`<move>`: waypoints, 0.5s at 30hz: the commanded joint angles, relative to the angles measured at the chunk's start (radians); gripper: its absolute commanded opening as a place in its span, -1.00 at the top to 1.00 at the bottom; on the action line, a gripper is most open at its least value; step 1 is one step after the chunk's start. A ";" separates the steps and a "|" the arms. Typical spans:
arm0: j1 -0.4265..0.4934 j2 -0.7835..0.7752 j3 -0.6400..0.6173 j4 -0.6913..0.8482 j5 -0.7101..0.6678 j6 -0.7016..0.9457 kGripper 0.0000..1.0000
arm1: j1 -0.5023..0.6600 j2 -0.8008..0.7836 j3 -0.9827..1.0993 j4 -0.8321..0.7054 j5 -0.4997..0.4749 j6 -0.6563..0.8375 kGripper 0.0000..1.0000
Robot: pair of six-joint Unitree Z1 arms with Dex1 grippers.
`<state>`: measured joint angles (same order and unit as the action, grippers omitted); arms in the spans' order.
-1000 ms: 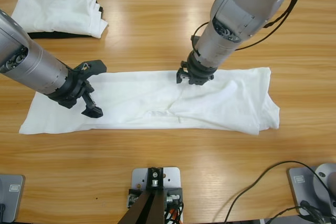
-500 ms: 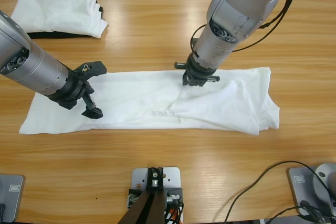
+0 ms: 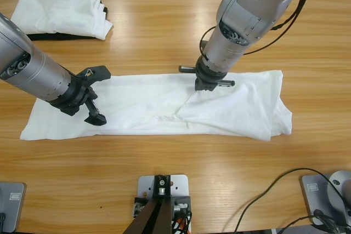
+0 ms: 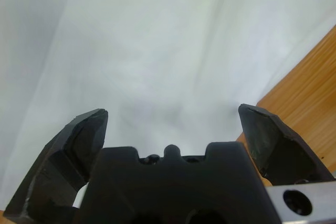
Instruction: Fold clothes
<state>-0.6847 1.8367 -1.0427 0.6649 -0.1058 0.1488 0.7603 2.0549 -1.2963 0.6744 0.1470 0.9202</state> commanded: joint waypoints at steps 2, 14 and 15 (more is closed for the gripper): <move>-0.007 0.045 0.032 -0.016 -0.009 -0.002 -0.94 | 0.007 0.030 0.002 -0.002 -0.007 -0.066 1.00; -0.007 0.055 0.040 -0.027 -0.009 -0.002 -0.94 | 0.048 0.022 -0.055 -0.062 0.049 -0.156 1.00; -0.007 0.056 0.041 -0.027 -0.010 -0.002 -0.94 | 0.048 0.026 -0.053 -0.061 0.049 -0.156 1.00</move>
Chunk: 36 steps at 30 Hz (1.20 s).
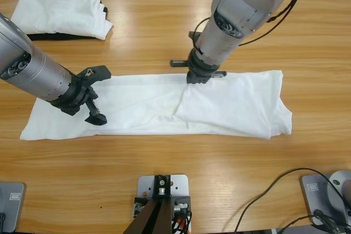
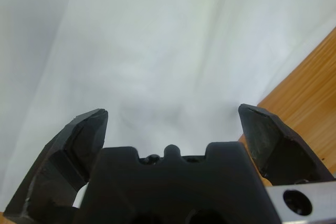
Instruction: Fold clothes
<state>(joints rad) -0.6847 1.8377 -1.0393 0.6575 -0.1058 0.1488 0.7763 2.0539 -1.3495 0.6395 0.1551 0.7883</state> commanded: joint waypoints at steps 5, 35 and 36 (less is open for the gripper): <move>-0.007 0.051 0.038 -0.018 -0.012 -0.002 -0.94 | 0.032 0.037 0.000 0.001 0.020 0.022 -0.75; -0.071 -0.019 -0.338 0.280 -0.215 -0.245 1.00 | 0.040 -0.600 0.745 -0.379 -0.060 0.155 1.00; -0.077 0.011 -0.372 0.276 -0.260 -0.284 1.00 | 0.040 -0.616 0.773 -0.404 -0.059 0.163 1.00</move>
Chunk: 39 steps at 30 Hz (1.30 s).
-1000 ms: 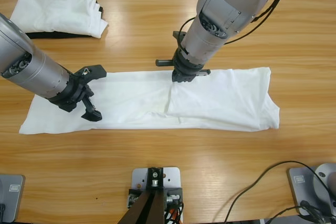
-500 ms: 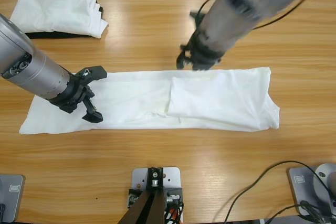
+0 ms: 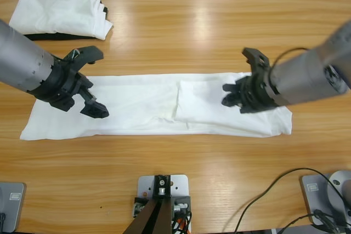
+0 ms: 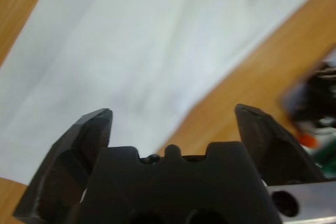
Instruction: Fold clothes
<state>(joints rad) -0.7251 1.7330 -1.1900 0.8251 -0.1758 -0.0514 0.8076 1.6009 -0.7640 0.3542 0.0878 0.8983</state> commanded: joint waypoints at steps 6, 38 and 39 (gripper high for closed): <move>-0.128 0.238 -0.245 -0.149 -0.309 -0.452 1.00 | 0.009 -0.192 0.306 -0.213 0.006 0.098 1.00; -0.217 0.434 -0.121 -0.419 -0.230 -0.734 1.00 | 0.009 0.042 0.307 -0.242 -0.026 0.094 1.00; -0.219 0.429 -0.117 -0.417 -0.234 -0.734 1.00 | 0.009 0.043 0.307 -0.221 -0.036 0.102 1.00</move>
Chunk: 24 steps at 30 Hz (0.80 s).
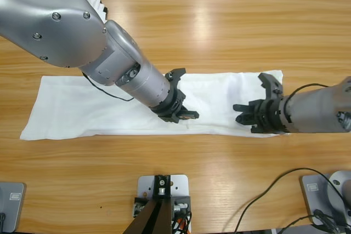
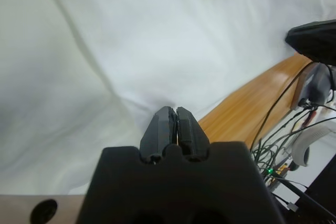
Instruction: Fold clothes
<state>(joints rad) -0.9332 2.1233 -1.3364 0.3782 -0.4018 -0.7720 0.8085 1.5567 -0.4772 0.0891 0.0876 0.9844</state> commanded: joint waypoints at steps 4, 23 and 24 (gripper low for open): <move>-0.018 -0.002 0.052 0.041 -0.008 -0.013 1.00 | 0.008 0.089 0.007 0.178 -0.111 0.040 1.00; 0.100 -0.353 0.316 0.046 0.068 0.003 1.00 | 0.008 0.100 -0.023 0.274 -0.217 0.065 1.00; 0.121 -0.376 0.321 0.062 0.078 0.003 1.00 | 0.008 0.097 -0.024 0.276 -0.218 0.061 1.00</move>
<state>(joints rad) -0.9153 1.9431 -1.0990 0.4098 -0.3679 -0.7719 0.8100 1.6043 -0.5283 0.3402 -0.1055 1.0458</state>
